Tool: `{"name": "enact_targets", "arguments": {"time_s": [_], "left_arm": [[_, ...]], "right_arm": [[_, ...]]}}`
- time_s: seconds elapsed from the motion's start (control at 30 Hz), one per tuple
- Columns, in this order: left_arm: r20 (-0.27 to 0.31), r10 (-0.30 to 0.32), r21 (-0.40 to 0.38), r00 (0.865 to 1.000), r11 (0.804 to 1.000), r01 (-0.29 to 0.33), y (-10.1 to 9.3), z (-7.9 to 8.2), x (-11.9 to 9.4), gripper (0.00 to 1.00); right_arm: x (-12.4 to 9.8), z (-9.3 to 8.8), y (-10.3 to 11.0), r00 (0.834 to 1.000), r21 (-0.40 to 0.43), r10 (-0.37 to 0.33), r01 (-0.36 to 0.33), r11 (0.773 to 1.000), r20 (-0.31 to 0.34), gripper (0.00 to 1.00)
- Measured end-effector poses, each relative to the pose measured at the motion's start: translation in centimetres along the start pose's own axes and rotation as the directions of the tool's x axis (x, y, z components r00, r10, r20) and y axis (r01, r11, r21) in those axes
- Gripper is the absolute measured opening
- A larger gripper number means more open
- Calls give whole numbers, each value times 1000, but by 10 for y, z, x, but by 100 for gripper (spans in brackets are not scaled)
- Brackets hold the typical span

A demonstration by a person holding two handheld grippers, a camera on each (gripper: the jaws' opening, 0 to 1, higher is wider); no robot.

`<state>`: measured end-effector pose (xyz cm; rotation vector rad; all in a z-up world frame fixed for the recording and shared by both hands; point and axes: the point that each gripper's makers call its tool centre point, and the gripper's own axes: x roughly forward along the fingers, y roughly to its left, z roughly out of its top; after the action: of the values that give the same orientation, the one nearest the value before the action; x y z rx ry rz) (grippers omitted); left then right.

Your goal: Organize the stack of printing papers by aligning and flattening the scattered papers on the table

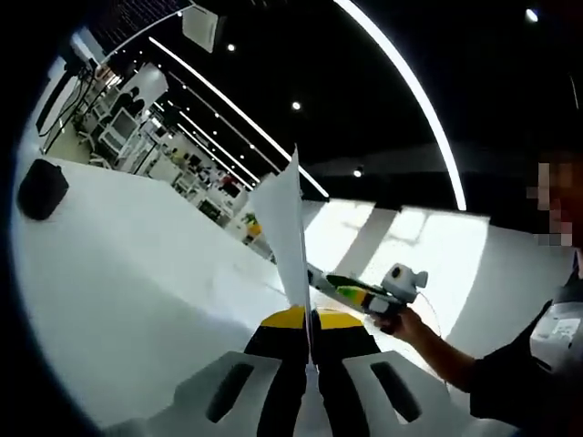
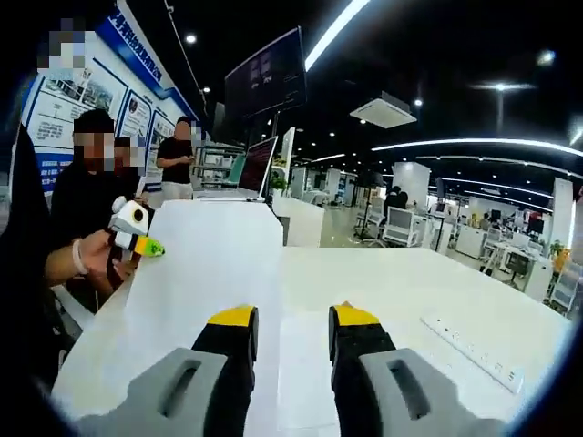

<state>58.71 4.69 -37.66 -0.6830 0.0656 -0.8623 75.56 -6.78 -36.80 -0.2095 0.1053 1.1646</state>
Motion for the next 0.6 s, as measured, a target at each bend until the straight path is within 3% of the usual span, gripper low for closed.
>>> {"name": "enact_targets", "arguments": {"time_s": [0.6], "left_arm": [[-14, 0, 5, 1000, 1000, 0, 0, -4, 2, 6]], "right_arm": [[-55, -40, -13, 995, 53, -102, 103, 993, -21, 27]]}}
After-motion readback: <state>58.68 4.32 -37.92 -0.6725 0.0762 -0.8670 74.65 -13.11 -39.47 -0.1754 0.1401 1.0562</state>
